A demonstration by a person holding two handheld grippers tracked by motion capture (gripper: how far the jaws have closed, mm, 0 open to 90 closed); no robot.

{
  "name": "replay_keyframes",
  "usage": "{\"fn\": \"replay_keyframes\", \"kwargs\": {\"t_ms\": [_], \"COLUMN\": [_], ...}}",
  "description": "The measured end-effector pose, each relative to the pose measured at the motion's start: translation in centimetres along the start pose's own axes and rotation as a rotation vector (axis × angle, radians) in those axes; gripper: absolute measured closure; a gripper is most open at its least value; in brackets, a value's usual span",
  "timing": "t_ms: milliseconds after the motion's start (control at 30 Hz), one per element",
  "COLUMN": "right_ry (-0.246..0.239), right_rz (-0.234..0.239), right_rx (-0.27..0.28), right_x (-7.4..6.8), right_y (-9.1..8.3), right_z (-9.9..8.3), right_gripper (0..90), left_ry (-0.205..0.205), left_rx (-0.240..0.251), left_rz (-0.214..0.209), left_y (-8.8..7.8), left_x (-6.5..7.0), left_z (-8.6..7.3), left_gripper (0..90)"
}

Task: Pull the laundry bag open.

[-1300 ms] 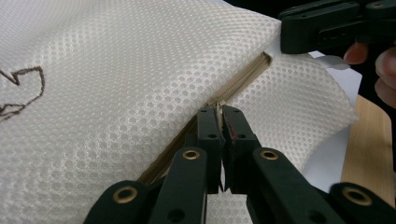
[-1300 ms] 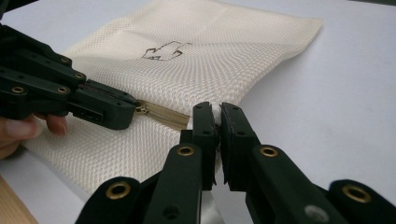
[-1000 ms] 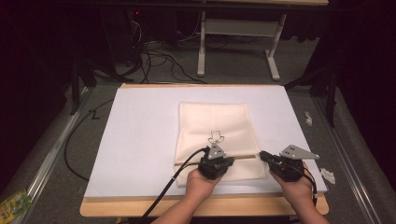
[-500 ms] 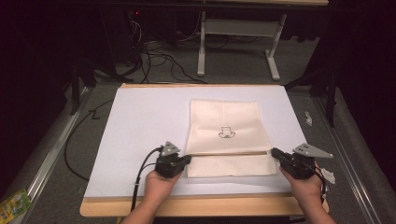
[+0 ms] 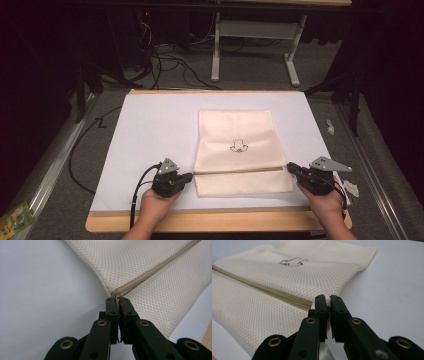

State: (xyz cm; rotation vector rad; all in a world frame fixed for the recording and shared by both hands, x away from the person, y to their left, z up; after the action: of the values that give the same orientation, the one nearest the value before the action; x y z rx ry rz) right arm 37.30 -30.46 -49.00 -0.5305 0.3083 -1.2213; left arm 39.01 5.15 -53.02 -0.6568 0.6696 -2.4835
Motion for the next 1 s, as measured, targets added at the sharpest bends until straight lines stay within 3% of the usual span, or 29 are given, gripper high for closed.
{"fn": "replay_keyframes", "kwargs": {"t_ms": [100, 233, 300, 400, 433, 500, 567, 600, 633, 700, 800, 900, 1000], "right_ry": [0.004, 0.007, 0.007, 0.024, 0.032, 0.032, 0.048, 0.048, 0.067, 0.083, 0.106, 0.135, 0.156], "right_rz": [-0.002, 0.003, 0.017, 0.033, 0.032, 0.031, 0.019, 0.019, 0.005, -0.001, -0.044, -0.115, -0.132], "right_rx": [-0.005, -0.009, -0.009, -0.005, 0.005, 0.014, 0.028, 0.028, 0.025, 0.027, 0.032, 0.051, 0.058], "right_x": [0.0, -0.1, -0.1, 0.0, 0.0, 0.1, 0.6, 0.6, 1.4, 1.8, 3.3, 5.7, 6.6], "right_y": [0.0, 0.0, 0.2, 0.1, -0.1, -0.1, -0.5, -0.5, -0.5, -0.6, -0.8, -1.3, -1.5], "right_z": [-0.2, -0.5, -0.6, -0.5, -0.3, -0.2, 0.1, 0.1, 0.1, 0.1, 0.0, -0.4, -0.6], "right_gripper": [85.3, 82.1, 77.0, 72.2, 67.7, 65.1, 58.1, 58.1, 53.3, 51.0, 39.3, 29.7, 27.8], "left_ry": [0.001, 0.021, 0.008, 0.021, 0.054, 0.065, 0.101, 0.101, 0.097, 0.089, 0.074, 0.009, -0.002], "left_rx": [0.004, 0.016, 0.058, 0.087, 0.094, 0.097, 0.115, 0.115, 0.133, 0.146, 0.186, 0.253, 0.257], "left_rz": [-0.009, -0.010, -0.007, 0.000, 0.032, 0.039, 0.101, 0.101, 0.131, 0.147, 0.199, 0.226, 0.258], "left_y": [0.0, -0.2, -0.8, -1.2, -1.6, -1.7, -2.3, -2.3, -2.8, -3.2, -4.8, -7.3, -8.1], "left_x": [0.0, -0.1, -0.3, -0.4, -0.6, -0.6, -1.2, -1.2, -1.8, -2.2, -3.4, -5.2, -5.9], "left_z": [0.0, 0.2, 0.8, 1.2, 1.5, 1.6, 1.9, 1.9, 2.2, 2.4, 2.8, 2.8, 2.4], "left_gripper": [86.9, 79.0, 73.7, 68.9, 62.6, 59.8, 51.1, 48.6, 46.5, 44.5, 39.7, 33.0, 29.3]}}
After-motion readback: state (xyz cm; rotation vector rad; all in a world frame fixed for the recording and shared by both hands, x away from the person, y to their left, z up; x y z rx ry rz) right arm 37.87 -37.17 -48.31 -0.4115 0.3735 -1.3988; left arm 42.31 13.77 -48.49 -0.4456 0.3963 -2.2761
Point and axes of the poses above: each handheld gripper's, and its own axes: y roughly forward along the jaws, z roughly out of its top, x roughly to its right, the point moved 9 cm from there along y, roughly forward along the jaws, and after that the axes turned 10 degrees about -z, right-handed, at the moved point
